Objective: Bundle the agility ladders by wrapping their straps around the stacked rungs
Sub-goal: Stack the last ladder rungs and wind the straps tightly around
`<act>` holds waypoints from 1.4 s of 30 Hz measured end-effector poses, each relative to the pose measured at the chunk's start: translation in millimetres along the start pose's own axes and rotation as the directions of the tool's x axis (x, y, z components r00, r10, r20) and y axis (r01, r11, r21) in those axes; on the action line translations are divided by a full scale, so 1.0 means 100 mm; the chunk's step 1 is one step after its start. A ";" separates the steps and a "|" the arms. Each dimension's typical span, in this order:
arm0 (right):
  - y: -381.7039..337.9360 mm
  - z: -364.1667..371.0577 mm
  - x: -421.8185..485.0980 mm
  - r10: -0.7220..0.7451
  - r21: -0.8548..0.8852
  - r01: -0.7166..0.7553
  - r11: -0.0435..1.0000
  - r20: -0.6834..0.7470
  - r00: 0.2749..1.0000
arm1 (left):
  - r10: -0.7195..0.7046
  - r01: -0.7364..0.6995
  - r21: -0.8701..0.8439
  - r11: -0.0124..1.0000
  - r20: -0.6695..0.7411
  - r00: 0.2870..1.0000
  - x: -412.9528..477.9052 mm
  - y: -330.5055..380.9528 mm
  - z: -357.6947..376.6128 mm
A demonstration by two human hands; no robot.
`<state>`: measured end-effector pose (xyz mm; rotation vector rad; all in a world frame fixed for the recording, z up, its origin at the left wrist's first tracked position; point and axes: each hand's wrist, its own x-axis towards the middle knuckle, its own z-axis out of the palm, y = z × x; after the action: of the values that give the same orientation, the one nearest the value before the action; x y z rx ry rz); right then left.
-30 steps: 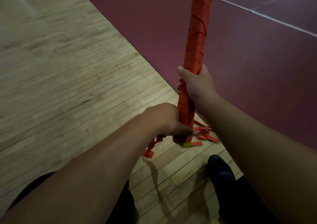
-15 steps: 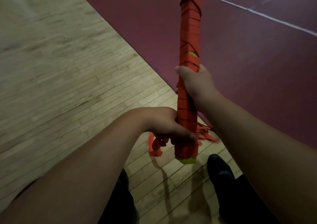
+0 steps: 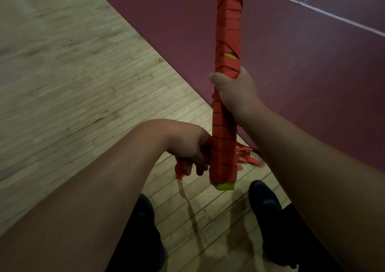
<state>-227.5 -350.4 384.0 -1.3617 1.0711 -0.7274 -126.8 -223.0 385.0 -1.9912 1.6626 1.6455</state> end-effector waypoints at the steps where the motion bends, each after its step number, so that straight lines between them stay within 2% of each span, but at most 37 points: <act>1: 0.00 0.01 0.00 -0.009 -0.005 0.009 1.000 -0.011 1.000 | -0.002 0.002 -0.008 1.000 0.010 1.000 -0.01 0.00 -0.02; 6: 0.04 0.03 0.02 -0.021 -0.036 0.018 0.999 -0.062 0.998 | -0.102 0.103 0.059 0.993 -0.008 0.995 0.00 0.00 -0.03; 8: 0.05 0.01 0.04 -0.019 -0.062 0.015 0.998 -0.069 0.997 | -0.134 0.134 0.010 0.991 -0.003 0.991 0.00 0.01 -0.01; 11: 0.07 -0.01 0.05 -0.027 -0.088 0.020 0.996 -0.078 0.997 | -0.116 0.115 -0.038 0.993 -0.005 0.993 -0.05 0.03 -0.03; 16: 0.05 -0.02 0.01 -0.042 -0.108 0.030 0.994 -0.112 0.993 | -0.119 0.119 -0.013 0.993 -0.113 0.986 -0.08 0.19 0.00; 18: 0.05 -0.01 0.01 -0.036 -0.102 0.024 0.995 -0.115 0.993 | -0.176 0.186 0.020 0.982 -0.240 0.955 0.00 0.28 0.13; 21: 0.05 0.00 0.02 0.024 0.009 -0.024 1.000 -0.085 0.996 | -0.262 0.367 0.127 0.922 -0.495 0.828 0.20 0.35 0.35; 23: 0.04 0.00 0.03 0.071 0.074 -0.067 0.995 -0.044 0.996 | -0.293 0.415 0.104 0.904 -0.557 0.778 0.25 0.35 0.39; 25: 0.01 -0.01 0.03 0.118 0.131 -0.118 0.984 0.011 0.993 | -0.260 0.311 0.018 0.950 -0.508 0.821 0.22 0.30 0.33; 27: -0.04 -0.06 -0.01 0.184 0.239 -0.200 0.950 0.088 0.979 | -0.149 0.141 -0.049 0.989 -0.376 0.914 0.11 0.21 0.19; 29: -0.10 -0.13 -0.05 0.225 0.408 -0.315 0.857 0.254 0.941 | -0.010 -0.020 -0.136 0.990 -0.220 0.975 -0.05 0.11 0.07; 31: -0.12 -0.19 -0.07 0.188 0.532 -0.404 0.744 0.414 0.891 | 0.110 -0.145 -0.273 0.951 -0.139 0.984 -0.13 0.03 -0.01; 33: -0.10 -0.22 -0.11 0.120 0.575 -0.423 0.700 0.490 0.864 | 0.181 -0.217 -0.376 0.901 -0.128 0.975 -0.16 -0.02 -0.03; 35: -0.07 -0.20 -0.15 0.068 0.594 -0.438 0.675 0.541 0.838 | 0.206 -0.250 -0.411 0.877 -0.149 0.967 -0.16 -0.04 -0.03; 38: -0.08 -0.09 -0.17 0.117 0.559 -0.446 0.699 0.526 0.842 | 0.210 -0.252 -0.360 0.898 -0.154 0.966 -0.16 0.02 -0.03; 42: -0.07 0.00 -0.12 0.235 0.299 -0.327 0.896 0.304 0.923 | 0.113 -0.145 -0.207 0.967 -0.157 0.981 -0.12 0.05 -0.07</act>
<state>-231.1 -340.9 392.8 -0.9415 0.8586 -0.4744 -124.3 -221.7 399.4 -2.1929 1.7639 1.8418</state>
